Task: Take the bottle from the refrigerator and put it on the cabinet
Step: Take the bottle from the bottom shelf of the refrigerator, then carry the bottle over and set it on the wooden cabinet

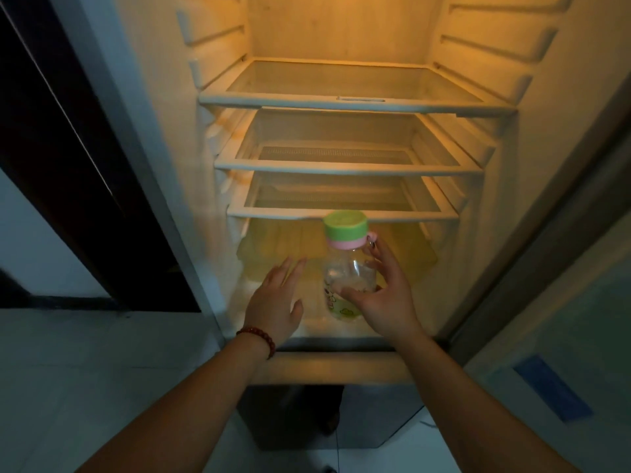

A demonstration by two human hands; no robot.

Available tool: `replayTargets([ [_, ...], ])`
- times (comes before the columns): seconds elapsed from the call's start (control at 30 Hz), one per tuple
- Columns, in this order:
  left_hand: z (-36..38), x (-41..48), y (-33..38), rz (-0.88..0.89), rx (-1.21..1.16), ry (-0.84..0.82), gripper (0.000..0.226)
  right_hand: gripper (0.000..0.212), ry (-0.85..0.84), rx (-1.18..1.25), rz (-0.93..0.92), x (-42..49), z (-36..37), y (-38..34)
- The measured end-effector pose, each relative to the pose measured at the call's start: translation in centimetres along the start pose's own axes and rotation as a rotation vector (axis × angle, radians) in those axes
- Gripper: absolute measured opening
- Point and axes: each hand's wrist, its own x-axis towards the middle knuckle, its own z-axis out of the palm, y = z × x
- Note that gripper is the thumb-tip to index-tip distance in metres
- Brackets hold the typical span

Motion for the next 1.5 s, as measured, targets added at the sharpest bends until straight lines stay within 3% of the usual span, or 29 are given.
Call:
replayTargets([
  [0.2, -3.5, -4.7, 0.4, -0.160, -0.441, 0.210, 0.067, 0.097, -0.033, 0.038, -0.011, -3.9, 2.8, -2.5],
  [0.43, -8.4, -11.3, -1.7, -0.293, -0.628, 0.316, 0.063, 0.095, -0.140, 0.043, -0.039, -9.0, 7.5, -5.6],
  [0.73, -15.3, -22.7, -6.6, -0.466, -0.528, 0.534, 0.060, 0.092, -0.379, 0.122, -0.176, -14.7, 17.4, -9.7],
  [1.03, -20.1, -31.7, -12.0, -0.640, -0.485, 0.754, 0.056, 0.097, -0.642, 0.187, -0.140, -18.3, 28.7, -12.0],
  [1.5, -29.9, -38.3, -28.0, -0.840, -0.462, 0.973, 0.051, 0.090, -0.944, 0.231, -0.155, -19.4, 52.2, -15.8],
])
